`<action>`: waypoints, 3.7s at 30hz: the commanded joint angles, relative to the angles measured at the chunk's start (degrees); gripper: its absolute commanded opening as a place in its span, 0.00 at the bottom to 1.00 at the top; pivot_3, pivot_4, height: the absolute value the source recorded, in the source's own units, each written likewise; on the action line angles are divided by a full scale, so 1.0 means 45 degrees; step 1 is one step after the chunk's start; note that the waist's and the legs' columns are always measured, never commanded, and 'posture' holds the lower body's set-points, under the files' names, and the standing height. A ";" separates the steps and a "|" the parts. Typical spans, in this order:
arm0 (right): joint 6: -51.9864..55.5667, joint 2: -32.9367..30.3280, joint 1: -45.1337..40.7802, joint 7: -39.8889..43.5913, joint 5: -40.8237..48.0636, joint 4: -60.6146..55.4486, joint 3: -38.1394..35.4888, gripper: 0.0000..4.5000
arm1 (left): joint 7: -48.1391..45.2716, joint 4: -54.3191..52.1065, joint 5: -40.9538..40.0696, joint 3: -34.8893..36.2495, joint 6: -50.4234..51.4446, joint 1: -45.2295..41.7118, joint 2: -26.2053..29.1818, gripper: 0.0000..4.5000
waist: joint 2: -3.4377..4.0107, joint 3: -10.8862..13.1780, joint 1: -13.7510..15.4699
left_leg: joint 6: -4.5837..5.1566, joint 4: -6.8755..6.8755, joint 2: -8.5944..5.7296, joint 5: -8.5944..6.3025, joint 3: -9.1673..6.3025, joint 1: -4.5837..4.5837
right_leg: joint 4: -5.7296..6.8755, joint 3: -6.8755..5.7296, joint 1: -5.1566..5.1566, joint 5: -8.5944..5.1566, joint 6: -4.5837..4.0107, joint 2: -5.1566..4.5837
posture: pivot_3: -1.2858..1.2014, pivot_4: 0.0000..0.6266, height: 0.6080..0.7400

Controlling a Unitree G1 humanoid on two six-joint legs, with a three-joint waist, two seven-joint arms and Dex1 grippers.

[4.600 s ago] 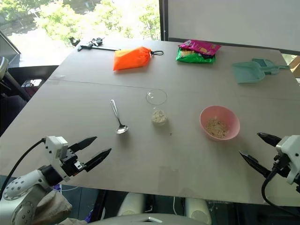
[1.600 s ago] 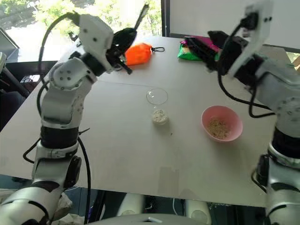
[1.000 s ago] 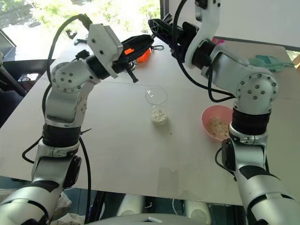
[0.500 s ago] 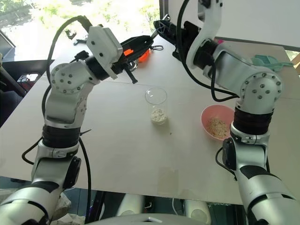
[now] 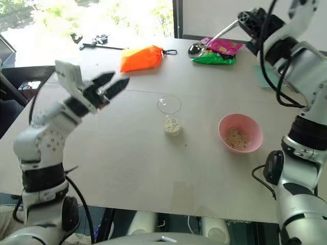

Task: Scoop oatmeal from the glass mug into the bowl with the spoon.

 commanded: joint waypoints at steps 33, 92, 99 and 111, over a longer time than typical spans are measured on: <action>-0.2414 -0.1878 0.3014 -0.3255 0.3505 -0.3883 -0.0445 0.00 | -0.4965 1.0443 0.4504 -0.4455 -0.8342 -0.4674 -0.1972 0.05 | 0.0011 -0.0007 0.0045 | 0.0005 0.0028 -0.0015 -0.0003 0.0046 0.0001 | -0.0006 0.0009 0.0021 0.0004 0.0000 0.0030 | 0.52 0.24 1.00; 0.0879 0.0157 0.1766 0.4470 -0.5358 -0.4764 0.5284 0.00 | 0.0014 0.7073 0.6767 -0.4973 -0.9091 -0.5095 -0.3681 0.02 | 0.0015 -0.0008 0.0224 | 0.0003 0.0044 -0.0020 -0.0001 0.0036 -0.0013 | -0.0004 -0.0005 0.0016 0.0005 0.0001 0.0035 | 0.52 0.24 1.00; 0.1760 0.0892 0.1336 0.3681 -0.4456 -0.4409 0.3770 0.00 | 0.0090 0.7139 0.6811 -0.4990 -0.9058 -0.5055 -0.3678 0.02 | 0.0016 -0.0008 0.0267 | 0.0003 0.0043 -0.0019 -0.0001 0.0036 -0.0011 | -0.0002 -0.0005 0.0016 0.0005 0.0001 0.0036 | 0.52 0.24 1.00; 0.2176 0.1287 0.1067 0.2670 -0.3885 -0.4323 0.2772 0.00 | 0.0258 0.7234 0.6595 -0.4802 -0.8526 -0.5028 -0.3748 0.02 | 0.0016 -0.0008 0.0273 | 0.0003 0.0043 -0.0020 -0.0001 0.0037 -0.0012 | -0.0002 -0.0005 0.0016 0.0005 0.0001 0.0035 | 0.52 0.24 1.00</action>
